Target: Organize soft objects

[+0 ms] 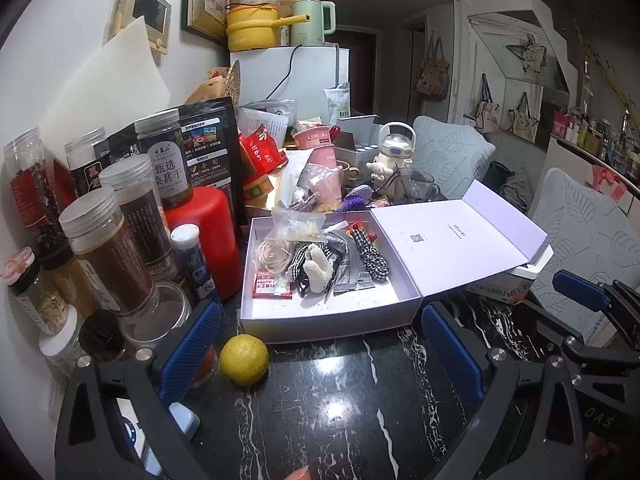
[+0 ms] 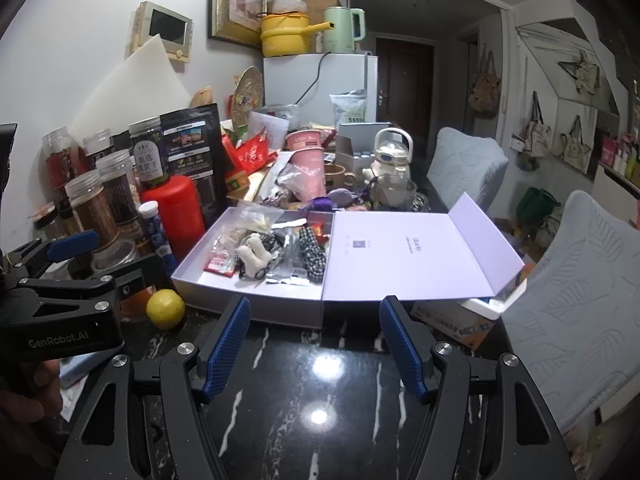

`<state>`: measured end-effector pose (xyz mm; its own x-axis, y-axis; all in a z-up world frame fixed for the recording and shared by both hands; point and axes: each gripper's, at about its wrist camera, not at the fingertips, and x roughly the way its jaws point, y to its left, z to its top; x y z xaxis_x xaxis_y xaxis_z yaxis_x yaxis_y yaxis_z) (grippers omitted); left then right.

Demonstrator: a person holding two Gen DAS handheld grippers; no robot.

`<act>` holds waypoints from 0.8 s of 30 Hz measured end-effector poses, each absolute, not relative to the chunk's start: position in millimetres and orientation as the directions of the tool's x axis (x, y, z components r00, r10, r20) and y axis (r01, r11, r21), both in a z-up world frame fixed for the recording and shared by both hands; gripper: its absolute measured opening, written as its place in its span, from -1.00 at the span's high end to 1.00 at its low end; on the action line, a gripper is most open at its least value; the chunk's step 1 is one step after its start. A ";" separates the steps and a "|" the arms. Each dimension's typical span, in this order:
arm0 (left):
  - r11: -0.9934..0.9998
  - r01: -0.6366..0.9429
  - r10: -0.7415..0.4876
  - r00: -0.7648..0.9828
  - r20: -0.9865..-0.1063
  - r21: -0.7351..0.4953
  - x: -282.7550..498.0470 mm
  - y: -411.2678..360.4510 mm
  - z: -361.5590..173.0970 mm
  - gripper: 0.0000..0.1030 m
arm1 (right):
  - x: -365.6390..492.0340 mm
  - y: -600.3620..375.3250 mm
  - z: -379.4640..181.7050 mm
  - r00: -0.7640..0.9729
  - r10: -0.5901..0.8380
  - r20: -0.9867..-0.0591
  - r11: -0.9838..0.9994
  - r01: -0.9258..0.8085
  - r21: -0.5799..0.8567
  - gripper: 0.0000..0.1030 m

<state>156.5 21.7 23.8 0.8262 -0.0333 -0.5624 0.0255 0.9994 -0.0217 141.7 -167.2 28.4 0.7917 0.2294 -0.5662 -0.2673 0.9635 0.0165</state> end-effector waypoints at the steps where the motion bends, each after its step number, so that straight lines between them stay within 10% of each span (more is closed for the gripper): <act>1: 0.999 0.030 -0.038 0.826 -0.562 -0.023 156.0 21.2 23.9 -0.99 | 141.3 -167.5 28.5 0.793 0.229 -0.565 0.964 -0.266 0.016 -0.32; 24: 0.999 0.043 -0.045 0.816 -0.576 -0.017 151.4 16.8 21.0 -0.99 | 137.9 -172.1 28.1 0.796 0.221 -0.564 0.965 -0.261 0.011 -0.32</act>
